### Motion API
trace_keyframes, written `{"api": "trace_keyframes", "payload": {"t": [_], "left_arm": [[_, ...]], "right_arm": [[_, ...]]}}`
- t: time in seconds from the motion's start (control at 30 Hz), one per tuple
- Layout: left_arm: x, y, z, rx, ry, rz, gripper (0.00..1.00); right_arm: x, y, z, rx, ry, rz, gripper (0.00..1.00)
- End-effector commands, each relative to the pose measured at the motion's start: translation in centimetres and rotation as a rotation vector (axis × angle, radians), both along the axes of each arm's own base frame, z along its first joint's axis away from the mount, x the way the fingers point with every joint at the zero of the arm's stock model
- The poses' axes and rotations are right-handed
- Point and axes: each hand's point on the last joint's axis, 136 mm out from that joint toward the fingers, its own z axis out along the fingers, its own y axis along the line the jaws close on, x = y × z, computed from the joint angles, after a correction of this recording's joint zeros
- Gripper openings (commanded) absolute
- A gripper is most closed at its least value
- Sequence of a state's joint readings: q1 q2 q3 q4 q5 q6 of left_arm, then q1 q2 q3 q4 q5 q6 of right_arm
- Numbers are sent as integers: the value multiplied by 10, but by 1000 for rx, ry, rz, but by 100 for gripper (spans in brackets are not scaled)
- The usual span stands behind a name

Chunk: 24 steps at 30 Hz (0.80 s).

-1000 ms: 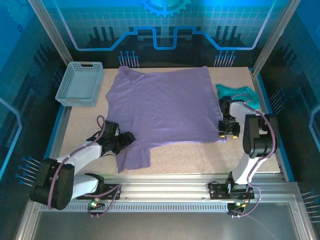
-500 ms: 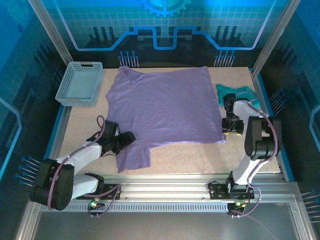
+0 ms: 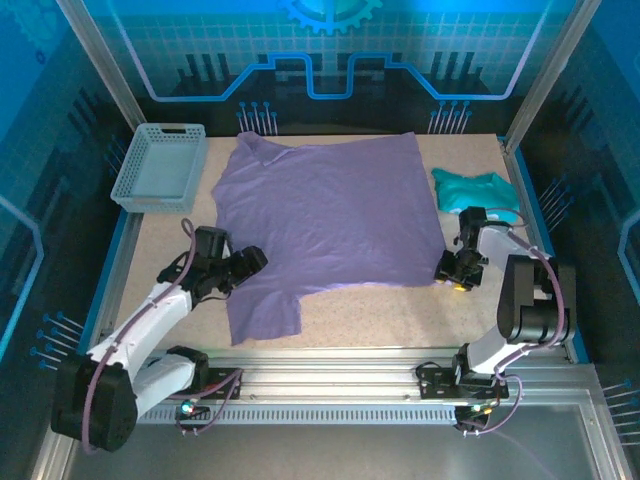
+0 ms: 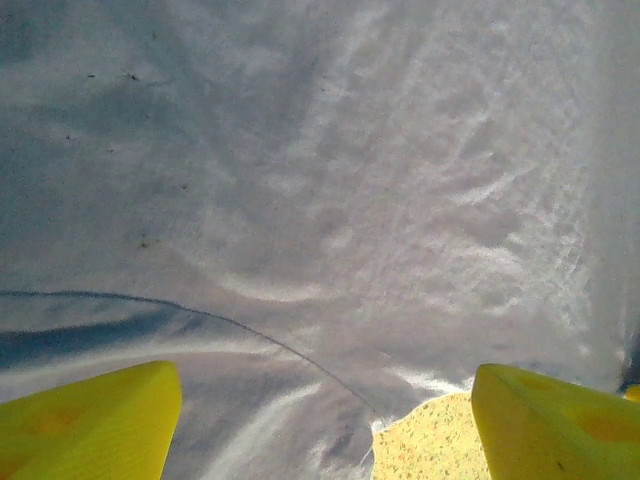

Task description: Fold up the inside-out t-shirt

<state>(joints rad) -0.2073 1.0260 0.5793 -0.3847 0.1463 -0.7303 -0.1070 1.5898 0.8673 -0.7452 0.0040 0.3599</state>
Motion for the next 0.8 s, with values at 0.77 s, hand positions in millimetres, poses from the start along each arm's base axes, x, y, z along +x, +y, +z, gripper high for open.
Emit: {"api": "trace_keyframes", "payload": {"t": [0.77], "left_arm": [[-134, 25, -59, 144, 478, 136, 64]], "right_arm": [[18, 1, 6, 70, -99, -10, 2]]}}
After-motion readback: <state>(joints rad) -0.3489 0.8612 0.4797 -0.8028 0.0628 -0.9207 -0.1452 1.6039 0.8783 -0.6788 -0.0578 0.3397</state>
